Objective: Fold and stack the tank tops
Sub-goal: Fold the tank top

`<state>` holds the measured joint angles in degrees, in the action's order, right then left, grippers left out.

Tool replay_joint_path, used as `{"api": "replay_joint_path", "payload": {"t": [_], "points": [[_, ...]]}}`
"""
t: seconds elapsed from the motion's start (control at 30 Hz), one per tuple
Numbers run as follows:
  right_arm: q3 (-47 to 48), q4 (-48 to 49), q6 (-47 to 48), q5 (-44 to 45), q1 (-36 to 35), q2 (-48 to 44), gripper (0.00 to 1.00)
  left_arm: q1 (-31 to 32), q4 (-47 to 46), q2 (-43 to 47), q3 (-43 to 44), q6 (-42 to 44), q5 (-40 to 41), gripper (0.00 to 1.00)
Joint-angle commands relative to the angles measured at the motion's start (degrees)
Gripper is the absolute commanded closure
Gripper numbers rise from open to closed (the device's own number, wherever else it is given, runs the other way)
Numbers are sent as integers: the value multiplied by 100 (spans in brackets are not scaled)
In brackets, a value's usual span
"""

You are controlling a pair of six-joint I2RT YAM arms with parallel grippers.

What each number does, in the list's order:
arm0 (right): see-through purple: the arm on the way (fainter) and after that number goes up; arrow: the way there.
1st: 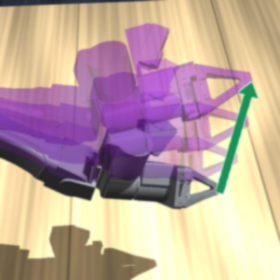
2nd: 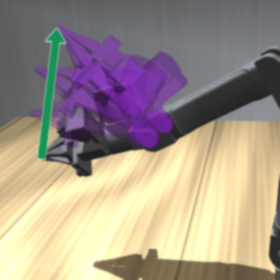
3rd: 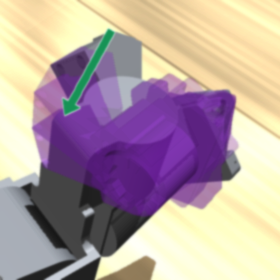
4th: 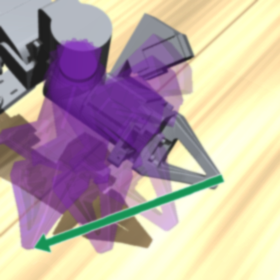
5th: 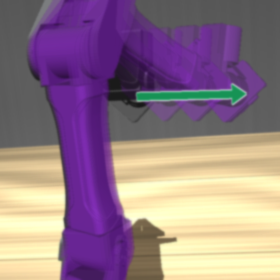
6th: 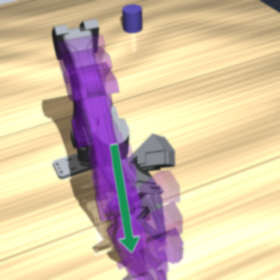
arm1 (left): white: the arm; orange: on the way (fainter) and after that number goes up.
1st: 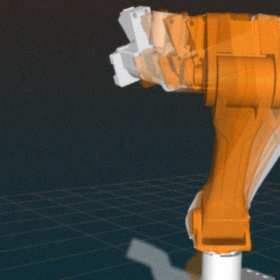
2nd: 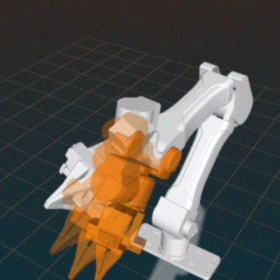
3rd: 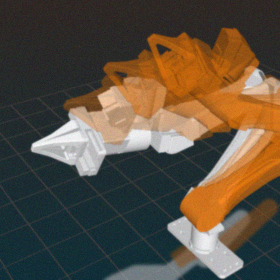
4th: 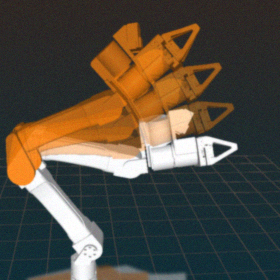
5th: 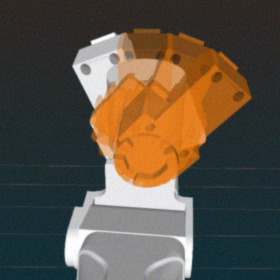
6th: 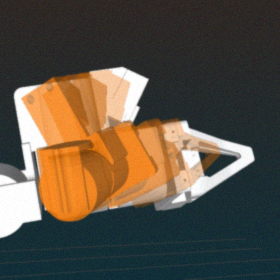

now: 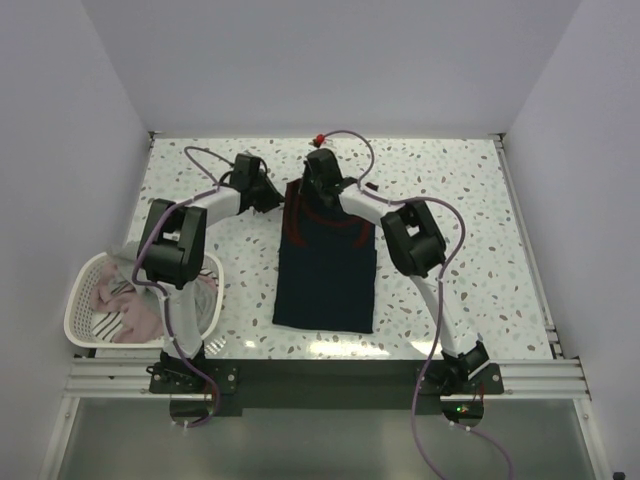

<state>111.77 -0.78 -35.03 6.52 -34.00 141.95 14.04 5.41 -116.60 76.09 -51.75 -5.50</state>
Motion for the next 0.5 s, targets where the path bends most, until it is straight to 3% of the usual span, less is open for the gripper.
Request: {"api": "replay_joint_path", "payload": {"t": [0.0,0.47], "points": [[-181,332,-294,-90,191,-475,100,55,-260,40,-42,-81,84,69],[-524,526,-742,-266,455,-317,100,204,-312,111,-86,42,163,69]]}}
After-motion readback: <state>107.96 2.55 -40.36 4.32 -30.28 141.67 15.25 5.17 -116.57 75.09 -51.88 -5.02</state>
